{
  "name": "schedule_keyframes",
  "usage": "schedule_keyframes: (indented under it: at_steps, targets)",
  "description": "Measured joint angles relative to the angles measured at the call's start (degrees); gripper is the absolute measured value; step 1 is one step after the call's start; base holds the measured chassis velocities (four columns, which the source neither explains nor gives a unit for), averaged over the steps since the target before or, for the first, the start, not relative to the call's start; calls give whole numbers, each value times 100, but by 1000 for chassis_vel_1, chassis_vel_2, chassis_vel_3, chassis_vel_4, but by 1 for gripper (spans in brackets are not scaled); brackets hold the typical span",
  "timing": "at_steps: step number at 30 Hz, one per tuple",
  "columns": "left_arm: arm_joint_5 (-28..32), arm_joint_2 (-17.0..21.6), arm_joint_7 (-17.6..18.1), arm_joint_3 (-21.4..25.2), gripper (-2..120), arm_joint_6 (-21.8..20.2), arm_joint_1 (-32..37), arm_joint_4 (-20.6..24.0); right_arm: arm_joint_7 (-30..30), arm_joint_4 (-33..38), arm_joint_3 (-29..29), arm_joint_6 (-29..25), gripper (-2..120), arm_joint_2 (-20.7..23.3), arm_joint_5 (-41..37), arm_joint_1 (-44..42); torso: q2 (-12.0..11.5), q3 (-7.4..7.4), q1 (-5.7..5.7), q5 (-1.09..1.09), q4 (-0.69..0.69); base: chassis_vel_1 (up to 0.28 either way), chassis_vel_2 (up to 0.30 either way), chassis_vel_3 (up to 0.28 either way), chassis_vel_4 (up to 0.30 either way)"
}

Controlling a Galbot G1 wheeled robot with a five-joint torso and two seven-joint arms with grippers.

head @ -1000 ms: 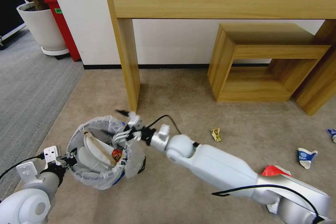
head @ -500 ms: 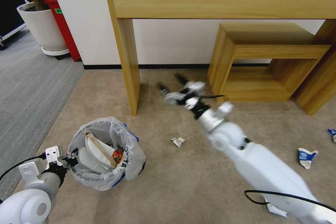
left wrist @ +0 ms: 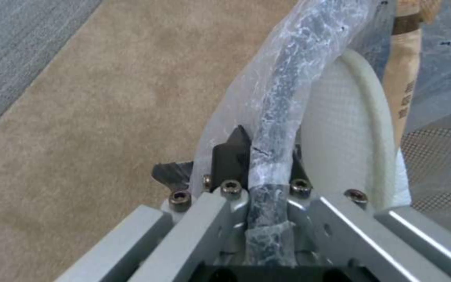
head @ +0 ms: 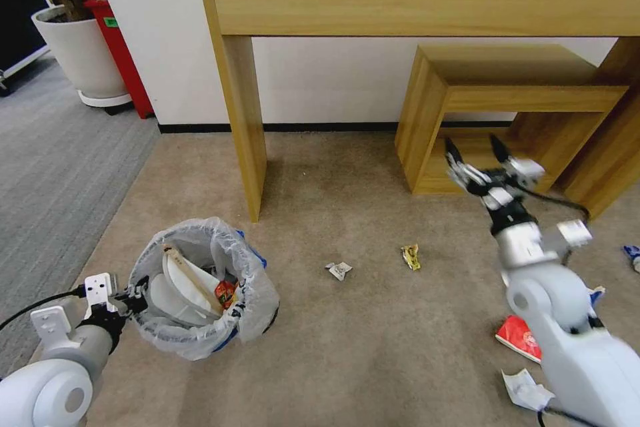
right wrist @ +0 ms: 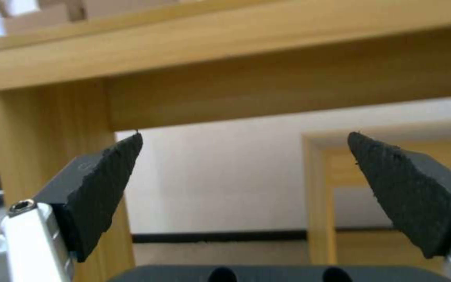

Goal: Pick up the trash bin and place the garbage on the floor into it.

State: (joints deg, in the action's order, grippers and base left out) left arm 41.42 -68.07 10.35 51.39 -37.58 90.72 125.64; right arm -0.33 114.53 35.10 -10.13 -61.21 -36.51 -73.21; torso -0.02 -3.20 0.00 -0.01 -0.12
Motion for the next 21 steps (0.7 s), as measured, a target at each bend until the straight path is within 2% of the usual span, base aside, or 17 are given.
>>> schedule_keyframes:
  at_steps: [5, 8, 21]
  targets:
    - [-41, 36, -111, -24, 0, 1, -54, -50, 23, 56, 193, -40, 100, -409, 229, -348, 0, 0, 0, 0, 0, 0, 0, 0, 0]
    - [-85, 134, -223, -37, 0, 2, -99, -75, 32, -139, 201, -201, 100, -692, 540, -564, 0, -1, 0, 1, 0, 0, 0, 0, 0]
    - [-101, 221, -354, -45, 0, 32, -163, -10, -11, -493, 117, -393, 100, -1009, 752, -595, 0, -1, 0, 0, 1, 0, 0, 0, 0]
